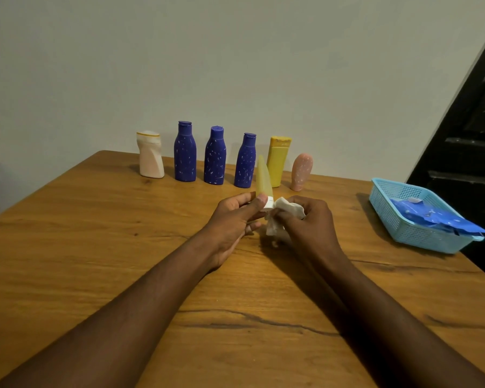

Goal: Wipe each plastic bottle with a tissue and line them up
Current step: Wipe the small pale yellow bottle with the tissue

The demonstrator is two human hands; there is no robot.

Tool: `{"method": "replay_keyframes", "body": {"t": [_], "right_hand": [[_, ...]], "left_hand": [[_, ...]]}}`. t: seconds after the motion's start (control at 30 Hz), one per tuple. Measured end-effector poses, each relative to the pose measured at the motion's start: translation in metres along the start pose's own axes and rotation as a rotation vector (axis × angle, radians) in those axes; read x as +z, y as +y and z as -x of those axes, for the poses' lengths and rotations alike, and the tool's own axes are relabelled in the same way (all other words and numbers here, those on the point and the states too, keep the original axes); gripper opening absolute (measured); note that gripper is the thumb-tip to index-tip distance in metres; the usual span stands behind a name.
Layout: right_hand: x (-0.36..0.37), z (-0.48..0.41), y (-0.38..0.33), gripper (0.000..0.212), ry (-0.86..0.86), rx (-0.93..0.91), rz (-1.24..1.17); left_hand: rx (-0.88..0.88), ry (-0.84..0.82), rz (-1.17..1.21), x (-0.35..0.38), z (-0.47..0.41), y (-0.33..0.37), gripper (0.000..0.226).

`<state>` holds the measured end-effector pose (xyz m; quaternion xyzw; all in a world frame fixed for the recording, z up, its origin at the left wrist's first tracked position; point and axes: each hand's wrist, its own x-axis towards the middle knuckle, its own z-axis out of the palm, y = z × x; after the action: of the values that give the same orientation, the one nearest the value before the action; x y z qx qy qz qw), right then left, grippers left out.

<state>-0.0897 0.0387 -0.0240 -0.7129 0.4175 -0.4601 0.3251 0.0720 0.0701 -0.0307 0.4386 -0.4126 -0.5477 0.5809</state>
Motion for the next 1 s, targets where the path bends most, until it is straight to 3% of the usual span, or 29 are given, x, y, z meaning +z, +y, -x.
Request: {"method": "replay_keyframes", "body": {"t": [0.2,0.37,0.47,0.63,1.0], "right_hand": [[-0.001,-0.002,0.007,0.016,-0.072,0.032,-0.018],[0.0,-0.004,0.009,0.017,-0.084,0.074,-0.043],[0.001,-0.004,0.008,0.015,-0.044,0.14,-0.16],[-0.001,-0.005,0.007,0.017,-0.001,0.228,-0.294],[0.002,0.001,0.001,0.006,-0.078,0.112,-0.126]], "left_hand": [[0.015,-0.046,-0.058,-0.002,-0.001,-0.003,0.039],[0.032,-0.042,-0.079,-0.001,-0.001,-0.005,0.02],[0.044,-0.06,-0.122,-0.001,-0.002,-0.007,0.035],[0.048,-0.08,-0.136,-0.002,-0.002,-0.008,0.033],[0.075,0.01,-0.062,-0.003,-0.006,-0.011,0.029]]}}
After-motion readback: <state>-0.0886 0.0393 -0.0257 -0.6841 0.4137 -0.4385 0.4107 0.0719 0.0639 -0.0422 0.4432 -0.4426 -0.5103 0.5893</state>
